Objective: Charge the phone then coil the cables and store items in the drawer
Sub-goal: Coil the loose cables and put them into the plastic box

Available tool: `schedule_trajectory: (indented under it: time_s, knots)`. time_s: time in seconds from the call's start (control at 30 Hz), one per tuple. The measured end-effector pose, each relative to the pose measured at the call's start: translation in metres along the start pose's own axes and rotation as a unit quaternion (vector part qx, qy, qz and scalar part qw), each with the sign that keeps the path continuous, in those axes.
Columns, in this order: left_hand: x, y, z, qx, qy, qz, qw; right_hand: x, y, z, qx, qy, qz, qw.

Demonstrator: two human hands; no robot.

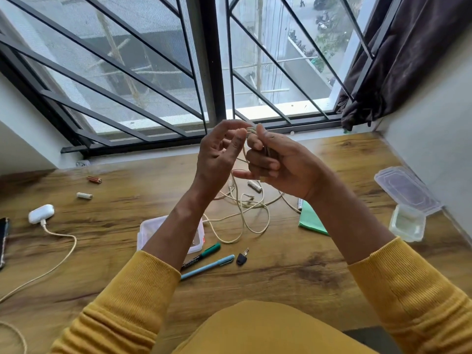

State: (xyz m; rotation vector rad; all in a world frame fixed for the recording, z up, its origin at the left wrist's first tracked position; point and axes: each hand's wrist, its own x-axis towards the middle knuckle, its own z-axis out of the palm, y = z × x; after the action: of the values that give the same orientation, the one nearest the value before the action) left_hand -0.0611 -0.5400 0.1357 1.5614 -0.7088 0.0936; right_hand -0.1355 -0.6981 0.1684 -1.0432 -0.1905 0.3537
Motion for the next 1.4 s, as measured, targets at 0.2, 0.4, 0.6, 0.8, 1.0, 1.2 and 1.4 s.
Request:
schedule_trajectory:
  time_s: [0.2,0.4,0.6,0.8,1.0,1.2,1.4]
  knots:
    - [0.002,-0.007,-0.003,-0.035,0.007,-0.034,0.999,0.000,0.010,-0.004,-0.005,-0.013,0.020,1.000]
    - [0.001,-0.006,-0.006,-0.084,0.000,-0.033,0.996,-0.001,0.020,-0.013,-0.037,-0.012,0.053,0.998]
    - [0.003,0.002,-0.002,-0.112,0.022,-0.022,0.993,-0.001,0.049,-0.018,-0.061,0.021,0.105,0.992]
    - [0.002,0.003,0.000,-0.127,0.014,-0.016,0.992,0.000,0.059,-0.023,-0.061,0.058,0.119,0.989]
    - [0.005,-0.012,-0.009,-0.128,0.075,-0.054,0.988,-0.004,0.052,-0.022,-0.027,0.035,0.084,0.996]
    - [0.005,-0.024,-0.008,-0.037,0.128,-0.070,0.989,-0.006,0.042,-0.014,0.013,-0.033,0.052,0.998]
    - [-0.004,-0.037,-0.004,0.025,0.160,-0.094,0.982,0.002,0.033,-0.018,-0.002,-0.045,0.035,0.998]
